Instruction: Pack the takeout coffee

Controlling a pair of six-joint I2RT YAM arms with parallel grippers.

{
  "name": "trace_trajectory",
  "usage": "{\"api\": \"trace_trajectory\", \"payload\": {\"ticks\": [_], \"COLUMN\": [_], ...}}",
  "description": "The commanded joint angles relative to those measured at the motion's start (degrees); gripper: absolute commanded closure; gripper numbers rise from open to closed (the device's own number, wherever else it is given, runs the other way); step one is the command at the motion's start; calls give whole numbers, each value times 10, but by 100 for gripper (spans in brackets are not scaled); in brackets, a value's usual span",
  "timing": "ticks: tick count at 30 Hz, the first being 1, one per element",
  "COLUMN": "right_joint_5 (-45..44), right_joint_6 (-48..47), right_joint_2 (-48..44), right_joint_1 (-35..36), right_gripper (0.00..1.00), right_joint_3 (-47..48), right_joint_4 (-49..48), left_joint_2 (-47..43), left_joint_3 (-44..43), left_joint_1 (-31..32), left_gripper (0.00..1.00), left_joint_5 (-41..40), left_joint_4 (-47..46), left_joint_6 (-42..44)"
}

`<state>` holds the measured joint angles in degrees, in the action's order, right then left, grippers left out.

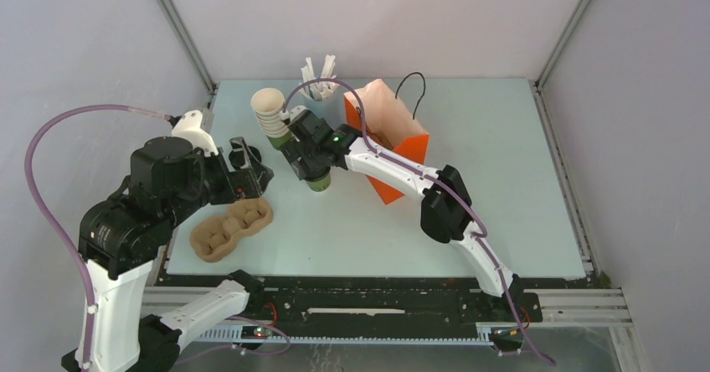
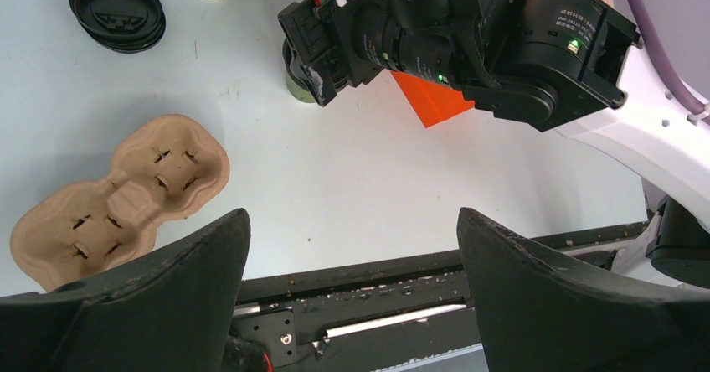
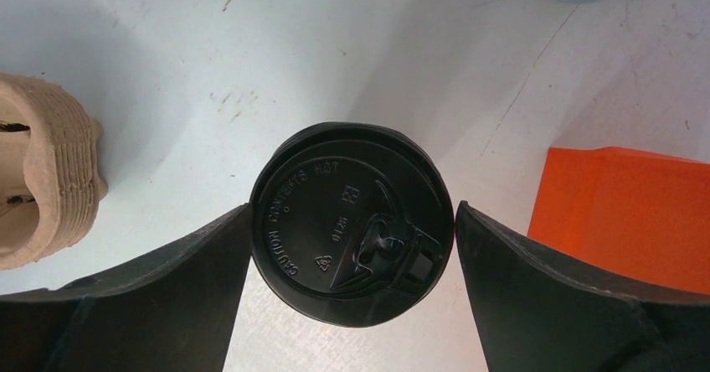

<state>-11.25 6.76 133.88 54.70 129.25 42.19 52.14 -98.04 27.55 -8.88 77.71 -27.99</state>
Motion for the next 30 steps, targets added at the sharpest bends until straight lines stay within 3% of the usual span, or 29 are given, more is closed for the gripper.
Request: {"api": "trace_trajectory", "payload": {"ticks": [1, 19, 30], "right_joint_5": [2, 13, 119], "right_joint_6": [-5, -1, 26], "right_joint_2": [5, -72, -252], "right_joint_1": [3, 8, 19], "right_gripper": [4, 19, 29], "right_joint_3": [-4, 1, -109], "right_joint_4": [4, 6, -30], "left_joint_2": [3, 9, 11], "left_joint_3": [-17, -19, -61], "left_joint_1": [-4, -4, -4], "left_gripper": [2, 2, 1], "left_joint_5": [-4, -18, -96], "left_joint_4": [-10, -18, -24], "left_joint_6": [10, 6, -13]}}
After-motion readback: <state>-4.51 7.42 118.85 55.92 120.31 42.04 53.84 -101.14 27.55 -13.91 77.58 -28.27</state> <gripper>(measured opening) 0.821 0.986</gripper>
